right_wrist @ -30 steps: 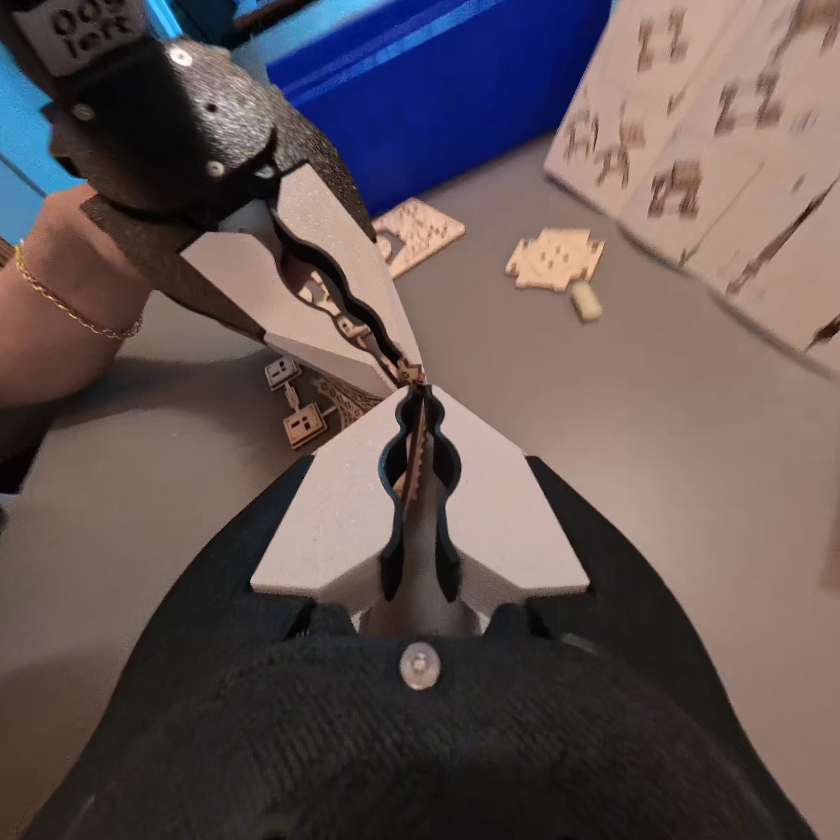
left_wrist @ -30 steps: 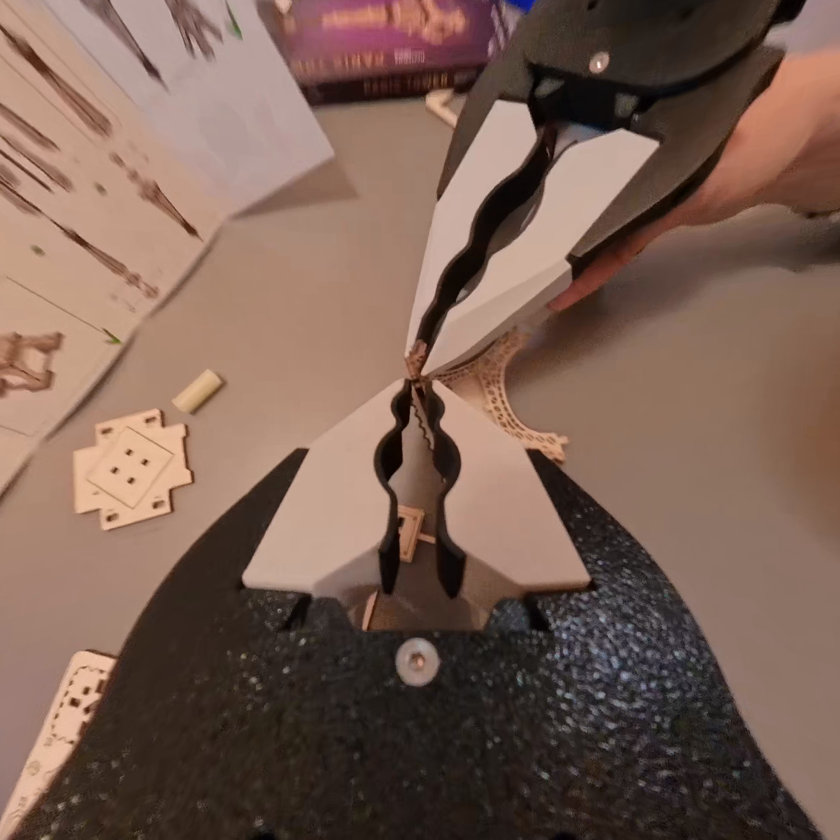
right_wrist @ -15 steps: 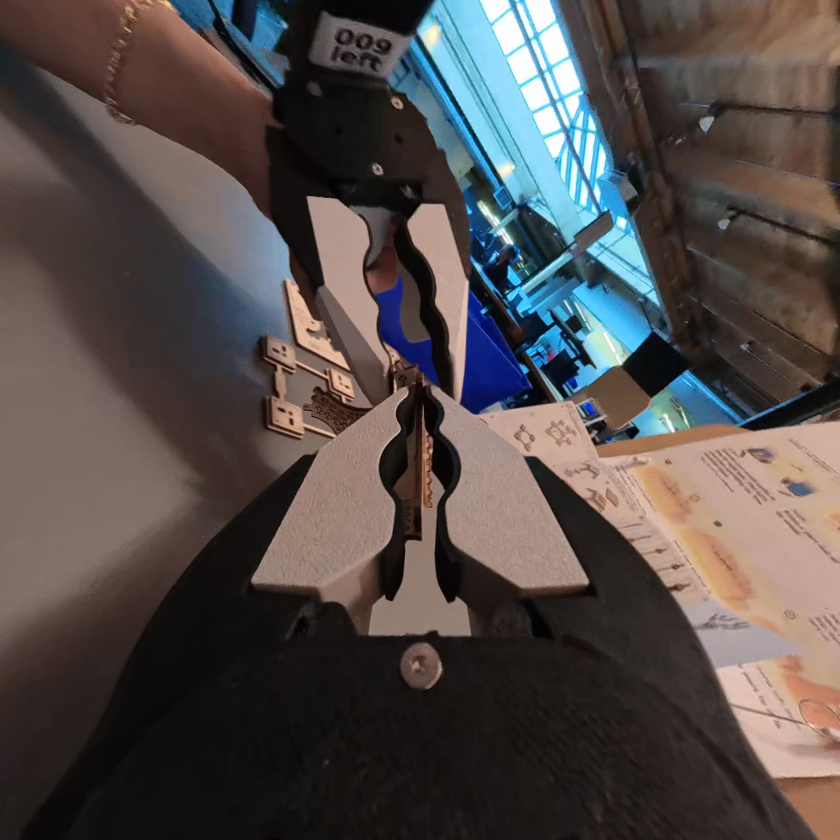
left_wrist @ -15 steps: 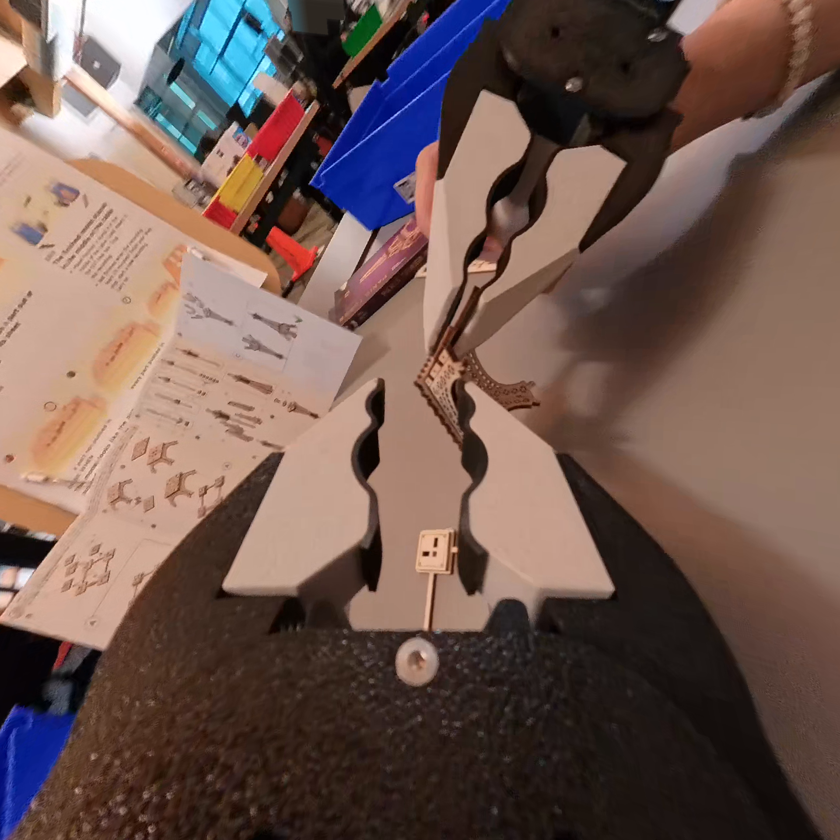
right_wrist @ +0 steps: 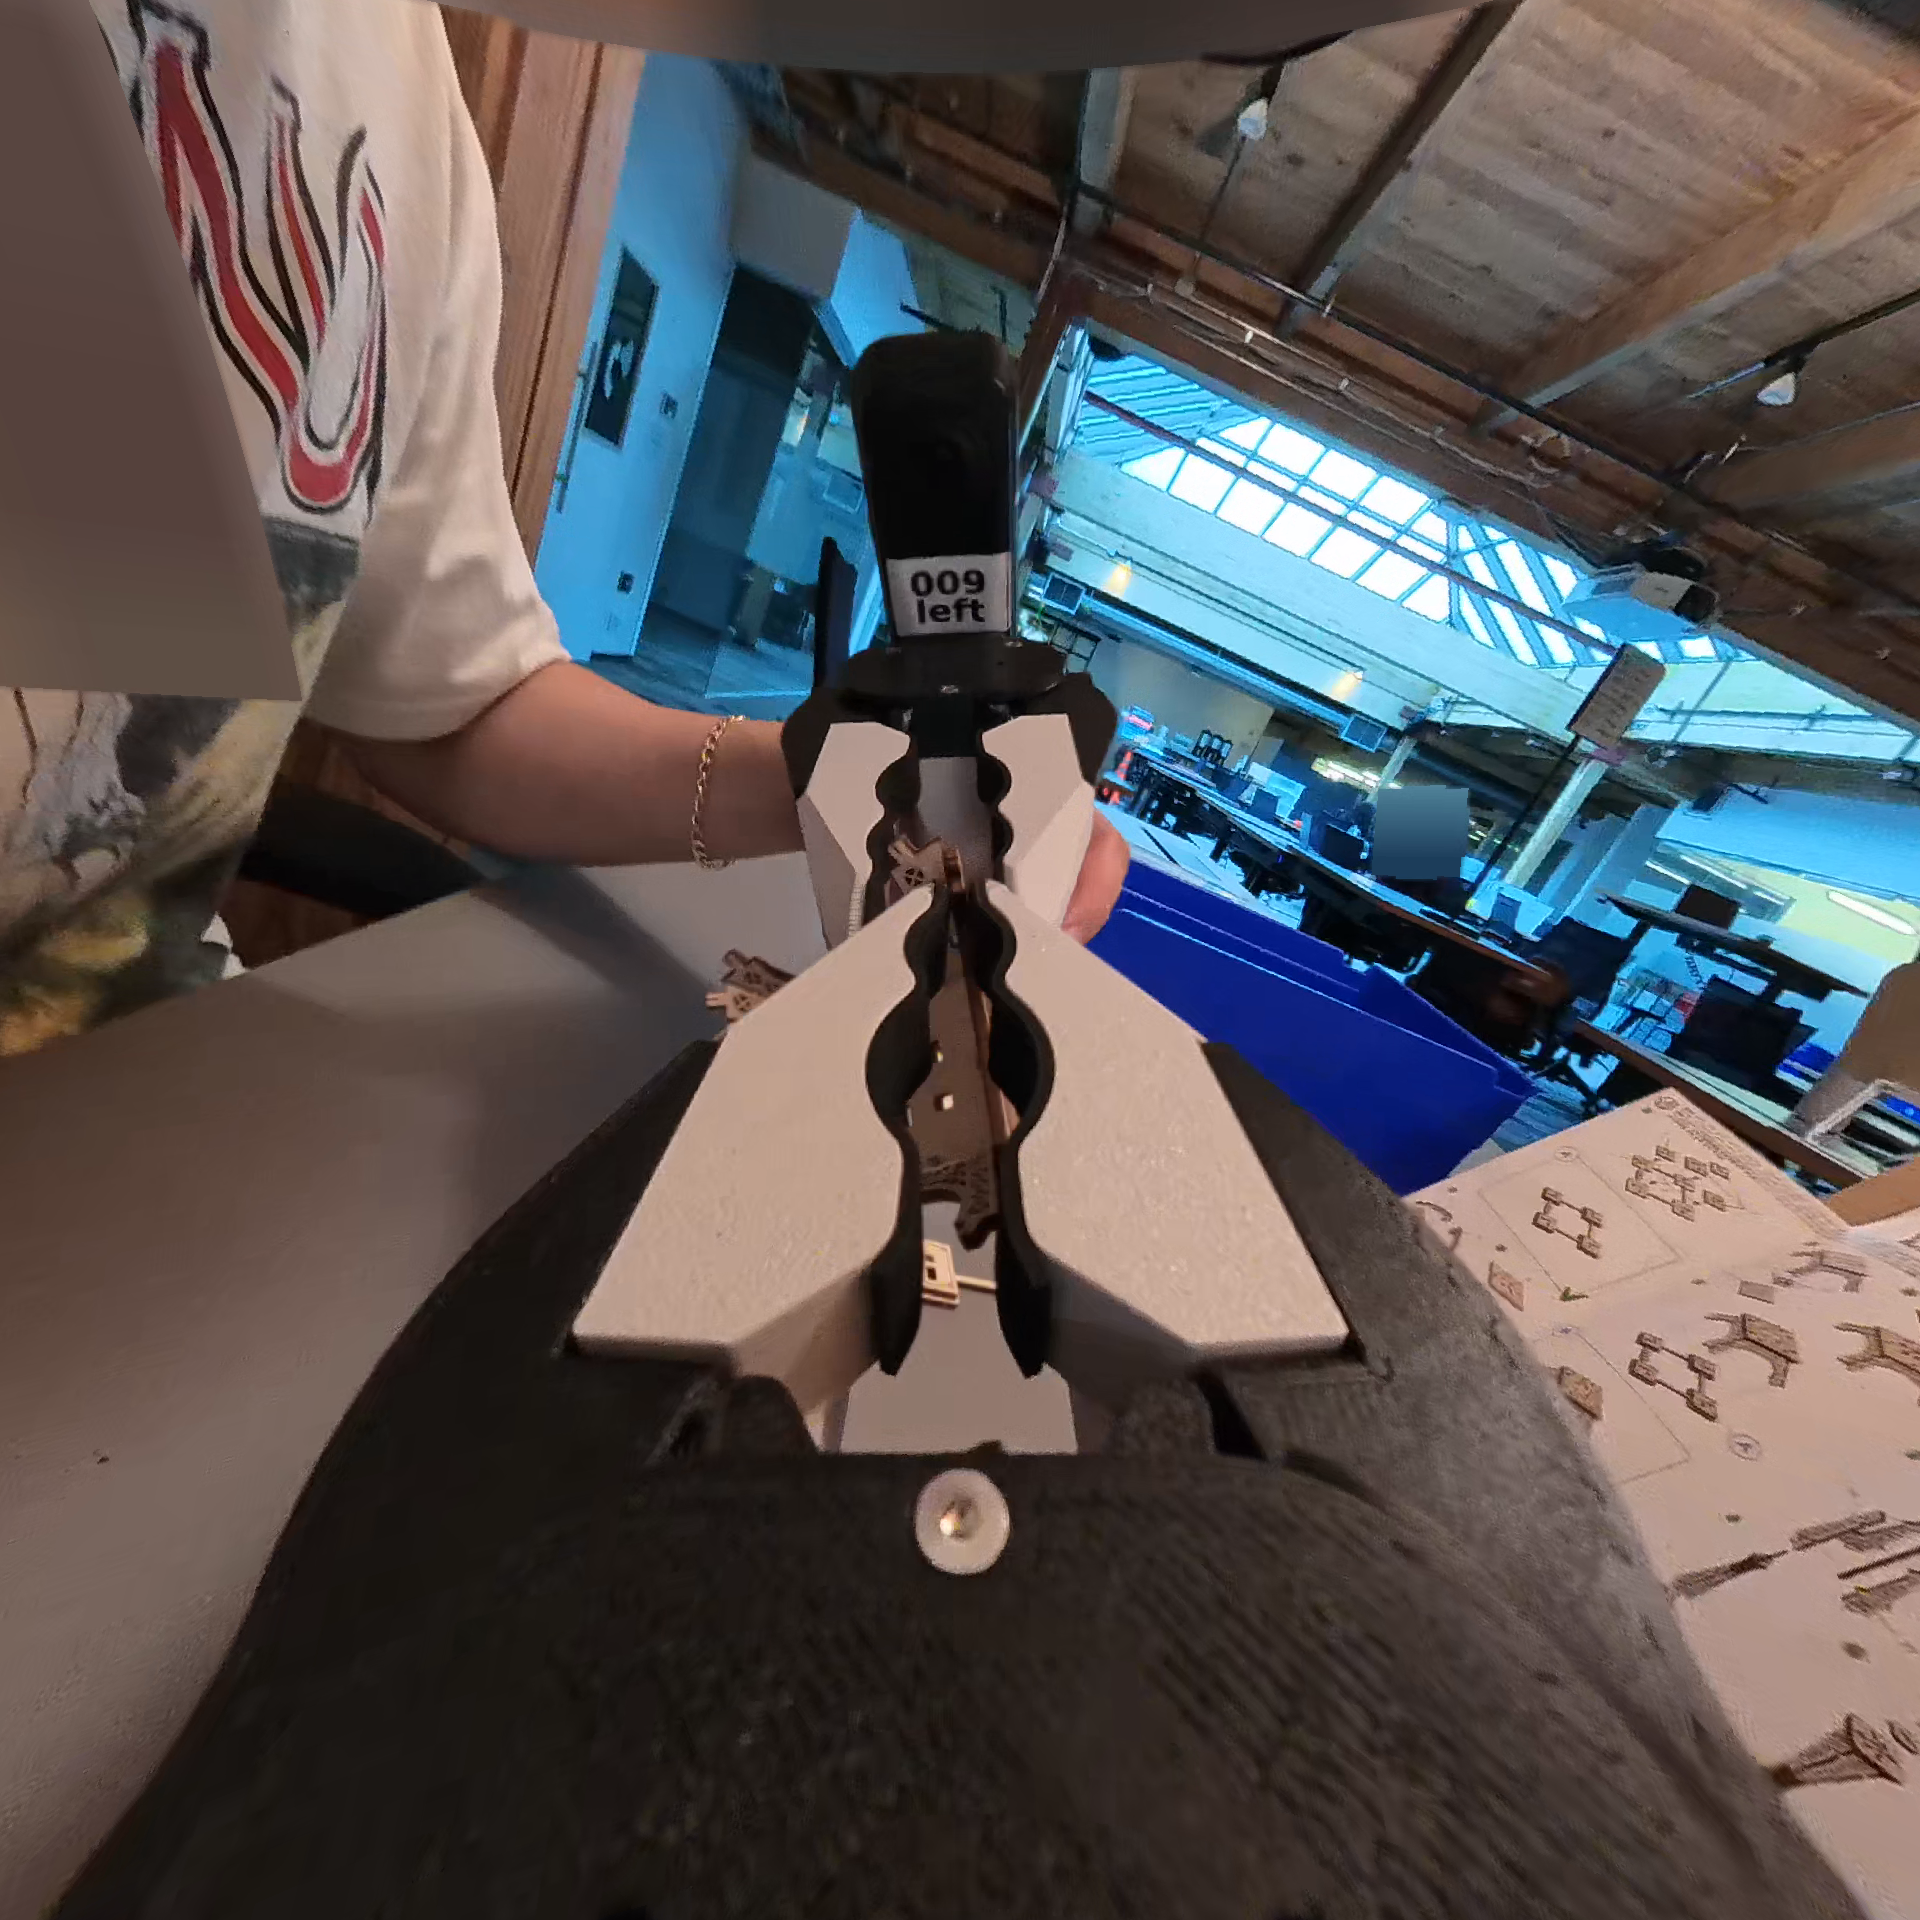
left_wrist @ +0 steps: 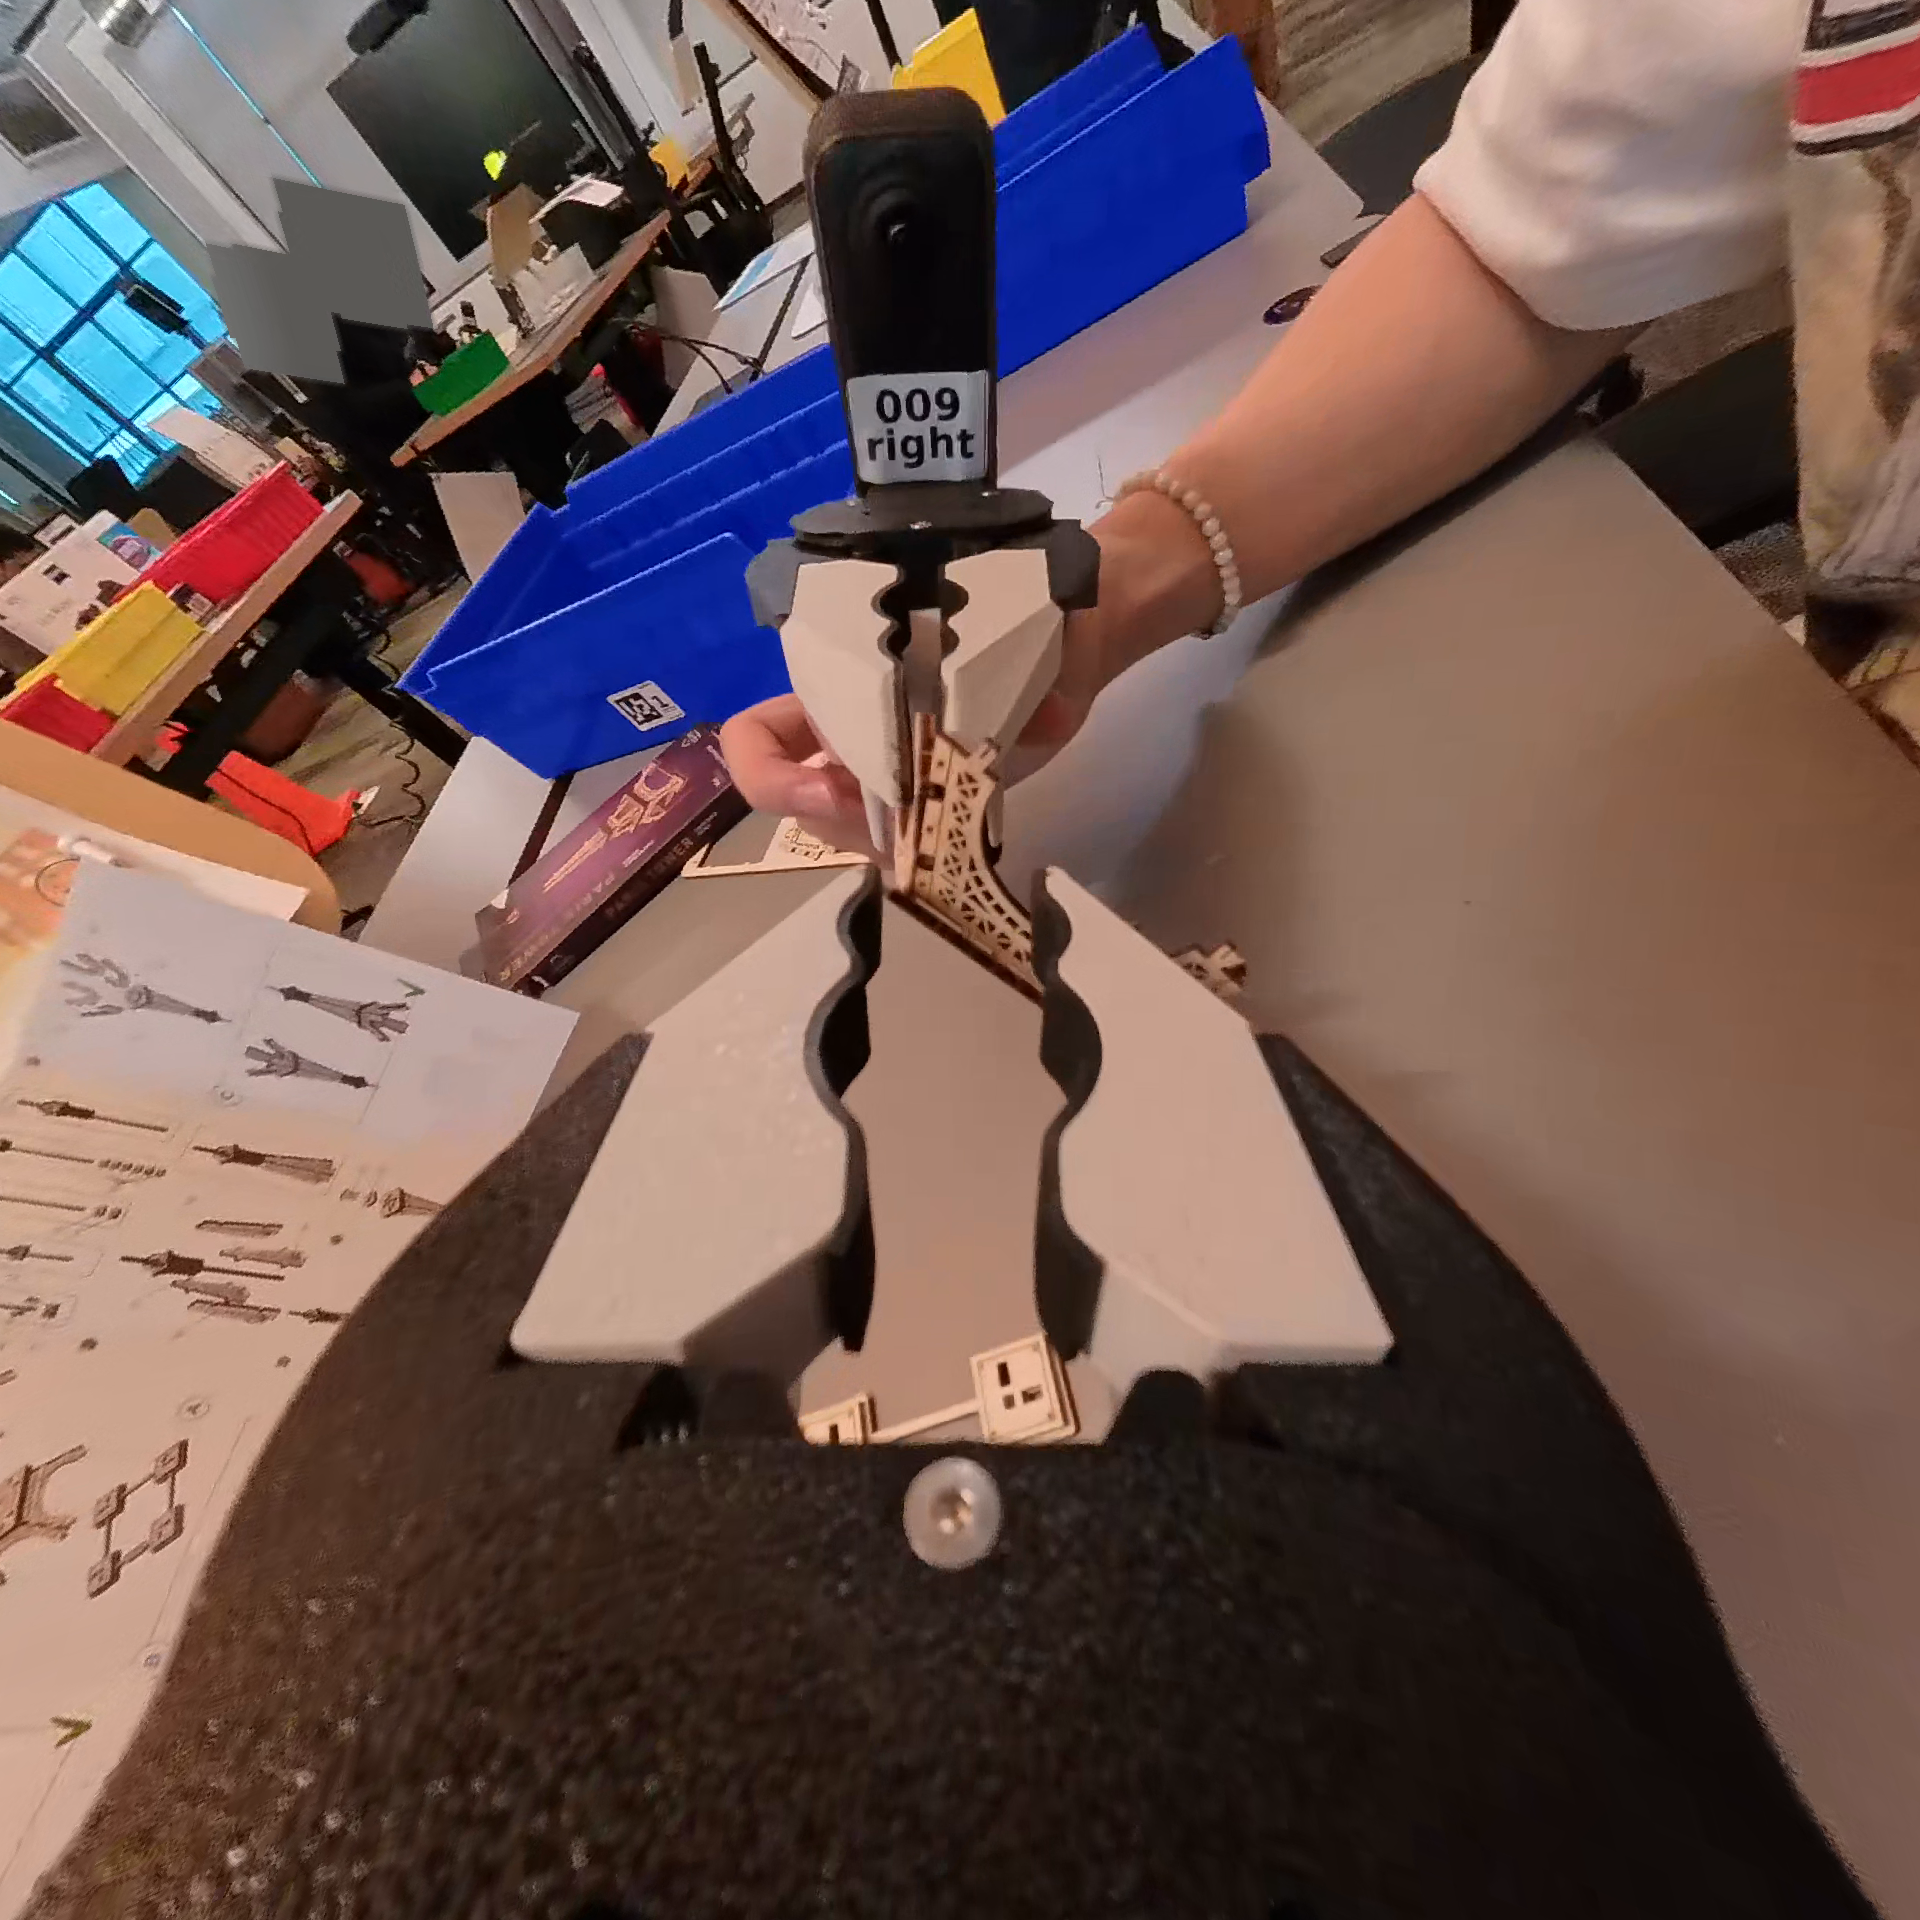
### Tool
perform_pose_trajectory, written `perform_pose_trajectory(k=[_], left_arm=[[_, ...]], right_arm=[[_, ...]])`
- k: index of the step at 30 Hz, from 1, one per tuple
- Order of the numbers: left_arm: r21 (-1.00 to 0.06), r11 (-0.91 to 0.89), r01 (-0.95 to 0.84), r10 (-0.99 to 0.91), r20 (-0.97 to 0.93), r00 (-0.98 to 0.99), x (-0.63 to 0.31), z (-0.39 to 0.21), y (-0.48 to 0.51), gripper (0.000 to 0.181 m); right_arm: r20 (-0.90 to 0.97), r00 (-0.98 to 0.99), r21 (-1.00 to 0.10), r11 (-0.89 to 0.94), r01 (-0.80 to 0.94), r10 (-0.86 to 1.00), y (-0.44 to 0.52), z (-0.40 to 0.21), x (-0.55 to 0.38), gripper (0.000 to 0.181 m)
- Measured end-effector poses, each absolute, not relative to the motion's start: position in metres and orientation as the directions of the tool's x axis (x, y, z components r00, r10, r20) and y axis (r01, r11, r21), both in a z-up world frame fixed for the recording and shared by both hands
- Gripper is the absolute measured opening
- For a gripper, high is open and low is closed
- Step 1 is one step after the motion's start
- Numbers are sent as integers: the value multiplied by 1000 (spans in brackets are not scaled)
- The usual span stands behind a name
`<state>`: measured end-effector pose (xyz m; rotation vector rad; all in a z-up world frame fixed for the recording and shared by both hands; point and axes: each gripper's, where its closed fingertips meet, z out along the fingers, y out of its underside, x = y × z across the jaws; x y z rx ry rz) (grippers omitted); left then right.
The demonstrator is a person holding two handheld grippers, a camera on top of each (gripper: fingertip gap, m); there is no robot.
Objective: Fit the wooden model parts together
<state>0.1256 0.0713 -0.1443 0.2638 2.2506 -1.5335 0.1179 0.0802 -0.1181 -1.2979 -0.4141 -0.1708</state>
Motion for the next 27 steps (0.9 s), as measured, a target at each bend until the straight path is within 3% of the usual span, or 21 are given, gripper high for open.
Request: perform_pose_trajectory(k=[8, 11, 15, 19, 22, 27], left_arm=[[-854, 384, 352, -97, -416, -904, 130, -149, 62, 29], [-850, 371, 375, -131, -447, -885, 131, -147, 60, 12], [-813, 457, 361, -202, -489, -848, 143, -153, 62, 12], [-733, 609, 304, -301, -567, -767, 167, -163, 72, 12], [-725, 633, 271, -357, -584, -729, 173, -163, 71, 12], [-684, 682, 260, -388, -639, -664, 183, -163, 73, 12]], right_arm=[[355, 924, -913, 263, 310, 140, 81, -122, 118, 1], [353, 926, -917, 248, 313, 133, 81, -123, 120, 1], [369, 925, -918, 189, 348, 87, 82, -128, 129, 2], [461, 886, -885, 44, 463, -41, 82, -133, 147, 41], [454, 886, -891, -19, 455, -91, 84, -136, 148, 40], [487, 851, -873, -87, 480, -198, 85, -135, 153, 22]])
